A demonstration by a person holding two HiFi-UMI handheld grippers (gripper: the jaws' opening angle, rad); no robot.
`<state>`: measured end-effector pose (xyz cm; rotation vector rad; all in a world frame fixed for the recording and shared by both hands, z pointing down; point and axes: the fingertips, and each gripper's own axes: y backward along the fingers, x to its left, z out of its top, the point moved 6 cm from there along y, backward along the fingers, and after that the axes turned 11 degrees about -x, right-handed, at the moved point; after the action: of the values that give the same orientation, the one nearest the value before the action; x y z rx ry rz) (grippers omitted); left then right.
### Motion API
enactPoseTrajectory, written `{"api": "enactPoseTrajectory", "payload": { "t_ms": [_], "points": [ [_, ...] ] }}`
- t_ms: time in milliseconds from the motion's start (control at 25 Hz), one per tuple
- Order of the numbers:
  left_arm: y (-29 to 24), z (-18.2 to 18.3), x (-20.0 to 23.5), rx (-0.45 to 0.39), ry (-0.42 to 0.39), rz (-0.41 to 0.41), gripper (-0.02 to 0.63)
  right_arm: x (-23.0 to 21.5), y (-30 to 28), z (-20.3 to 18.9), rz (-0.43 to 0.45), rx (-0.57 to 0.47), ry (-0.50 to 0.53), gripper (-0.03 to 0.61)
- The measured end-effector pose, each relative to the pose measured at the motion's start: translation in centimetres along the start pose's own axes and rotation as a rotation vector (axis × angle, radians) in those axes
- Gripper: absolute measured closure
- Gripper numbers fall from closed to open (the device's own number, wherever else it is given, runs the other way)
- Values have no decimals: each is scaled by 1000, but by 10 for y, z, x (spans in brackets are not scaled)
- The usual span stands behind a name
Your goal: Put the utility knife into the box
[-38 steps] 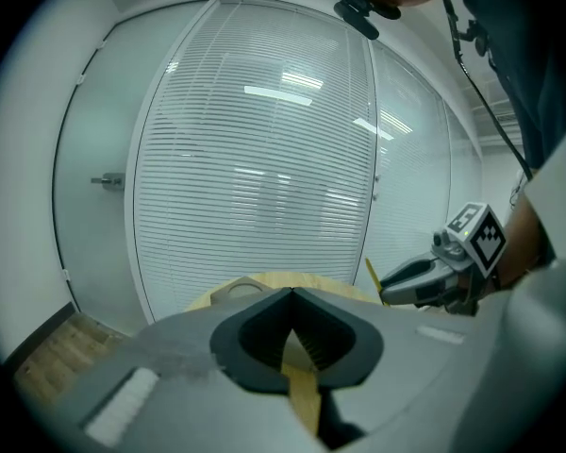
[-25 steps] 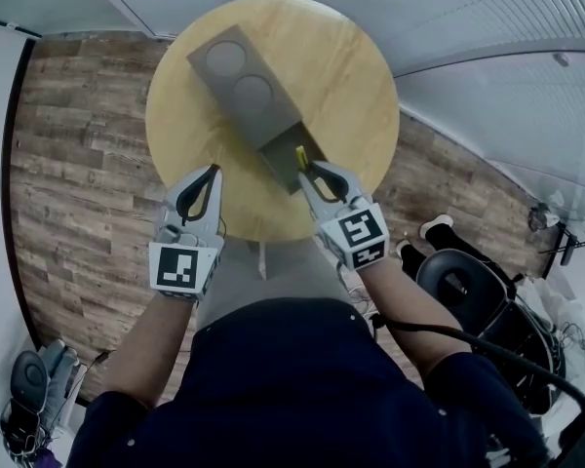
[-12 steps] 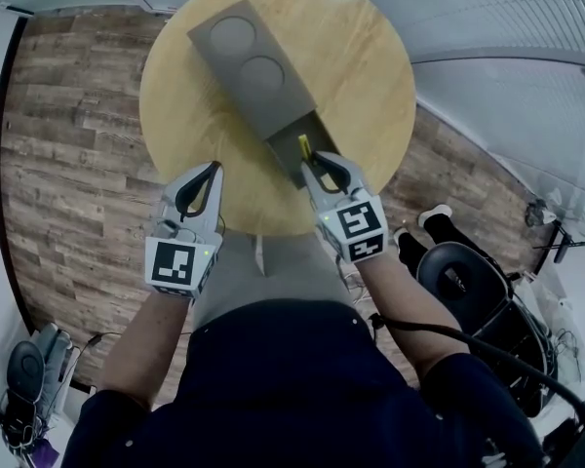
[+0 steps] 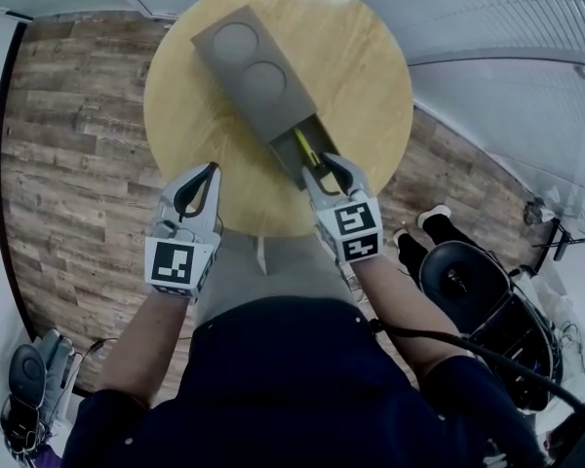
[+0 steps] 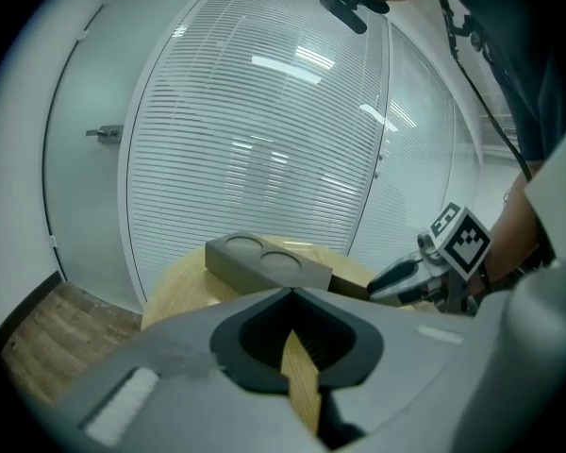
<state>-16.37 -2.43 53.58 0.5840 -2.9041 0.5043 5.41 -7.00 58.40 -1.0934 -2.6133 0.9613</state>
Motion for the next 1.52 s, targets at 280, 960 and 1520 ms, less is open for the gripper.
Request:
{"api": "enactPoseTrajectory", "payload": {
  "t_ms": [280, 960, 1520],
  "points": [
    [-3, 30, -13, -43, -26, -25, 611, 2, 17, 18, 1, -21, -10, 442],
    [-26, 141, -46, -257, -129, -97, 611, -26, 79, 100, 1, -283, 9, 442],
    [48, 191, -89, -384, -252, -79, 611, 4, 211, 154, -104, -587, 144, 492]
  ]
}}
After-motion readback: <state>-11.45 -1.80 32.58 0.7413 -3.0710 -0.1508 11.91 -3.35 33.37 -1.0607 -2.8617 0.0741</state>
